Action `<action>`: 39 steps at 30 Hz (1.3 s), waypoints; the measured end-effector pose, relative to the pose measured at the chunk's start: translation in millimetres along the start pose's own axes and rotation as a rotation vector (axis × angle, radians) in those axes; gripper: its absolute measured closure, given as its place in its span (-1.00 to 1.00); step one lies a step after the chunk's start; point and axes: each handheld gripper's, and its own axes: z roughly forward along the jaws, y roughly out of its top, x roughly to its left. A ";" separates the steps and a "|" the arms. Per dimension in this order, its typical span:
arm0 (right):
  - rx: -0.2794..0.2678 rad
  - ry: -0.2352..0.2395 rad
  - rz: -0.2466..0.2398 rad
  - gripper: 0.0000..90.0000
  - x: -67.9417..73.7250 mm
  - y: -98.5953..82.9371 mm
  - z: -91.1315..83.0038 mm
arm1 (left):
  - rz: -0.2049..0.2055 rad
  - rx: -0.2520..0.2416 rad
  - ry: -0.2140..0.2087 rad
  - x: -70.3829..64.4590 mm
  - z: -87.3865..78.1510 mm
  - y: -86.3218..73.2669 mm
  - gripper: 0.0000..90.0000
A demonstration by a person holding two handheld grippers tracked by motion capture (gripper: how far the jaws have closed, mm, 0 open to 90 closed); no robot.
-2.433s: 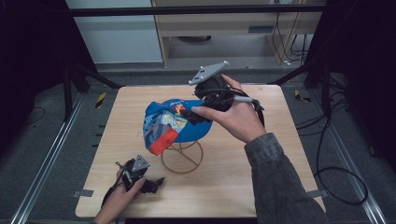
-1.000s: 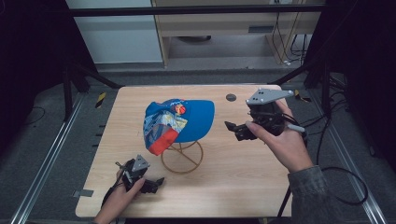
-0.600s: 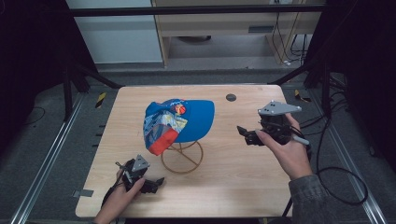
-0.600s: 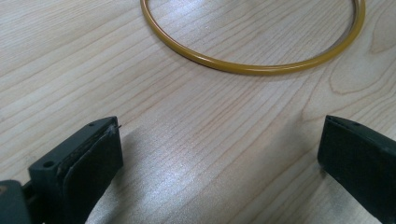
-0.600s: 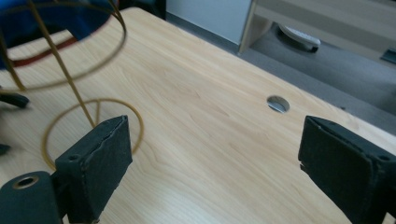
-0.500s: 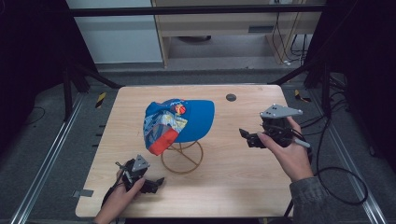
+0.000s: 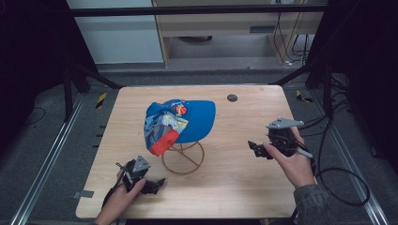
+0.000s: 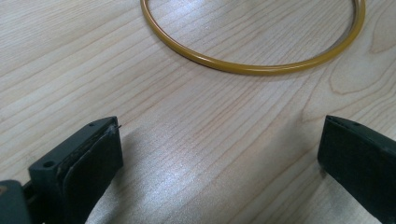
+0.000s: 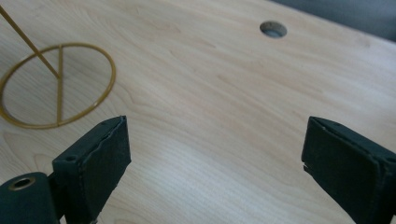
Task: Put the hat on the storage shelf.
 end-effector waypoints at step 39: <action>0.086 0.023 0.108 -0.77 8.3 -87.6 51.2 | 0.000 0.000 0.000 0.0 0.0 0.0 -1.00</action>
